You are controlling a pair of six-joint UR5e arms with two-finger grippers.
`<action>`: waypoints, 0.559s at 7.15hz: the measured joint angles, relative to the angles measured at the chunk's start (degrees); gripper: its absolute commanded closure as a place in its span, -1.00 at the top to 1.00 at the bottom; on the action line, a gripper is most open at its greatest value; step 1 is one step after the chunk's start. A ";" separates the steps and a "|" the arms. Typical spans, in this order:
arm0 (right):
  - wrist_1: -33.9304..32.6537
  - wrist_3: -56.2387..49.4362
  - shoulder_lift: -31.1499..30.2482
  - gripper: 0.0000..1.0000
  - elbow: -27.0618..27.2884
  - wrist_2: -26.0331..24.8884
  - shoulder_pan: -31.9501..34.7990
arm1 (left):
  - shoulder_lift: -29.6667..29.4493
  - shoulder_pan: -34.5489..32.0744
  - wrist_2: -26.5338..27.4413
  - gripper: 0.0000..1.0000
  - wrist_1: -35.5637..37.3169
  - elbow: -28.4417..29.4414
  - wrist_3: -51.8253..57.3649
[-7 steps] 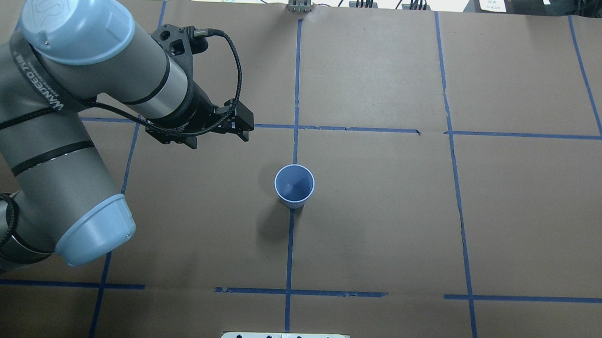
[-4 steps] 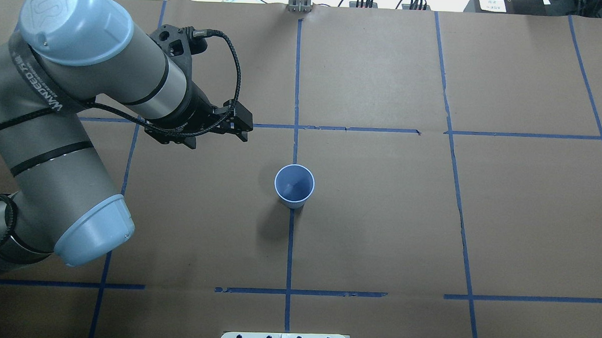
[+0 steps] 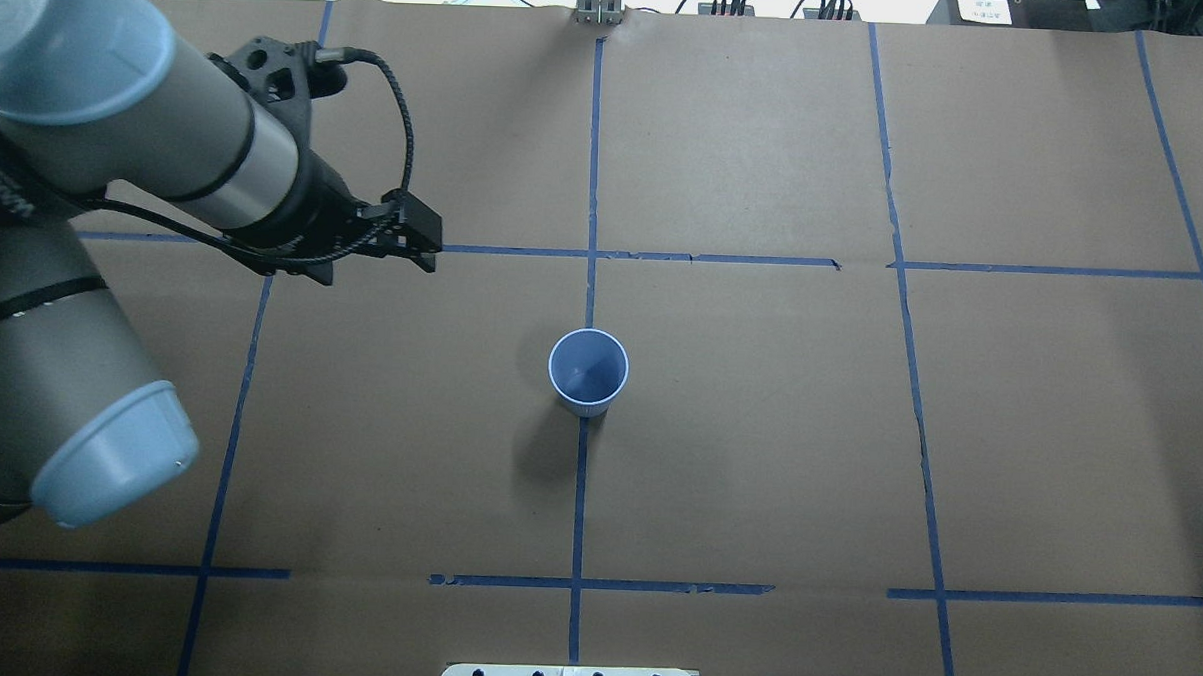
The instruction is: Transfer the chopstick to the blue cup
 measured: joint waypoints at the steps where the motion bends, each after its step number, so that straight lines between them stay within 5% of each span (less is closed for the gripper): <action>1: -0.04 10.62 4.37 -0.99 2.39 -0.20 -6.60 | 2.46 -1.71 -0.14 1.00 0.13 -1.23 3.79; 4: -0.21 35.37 19.41 -0.99 4.46 -6.78 -23.90 | 7.93 -4.68 -0.14 1.00 0.22 -3.24 10.69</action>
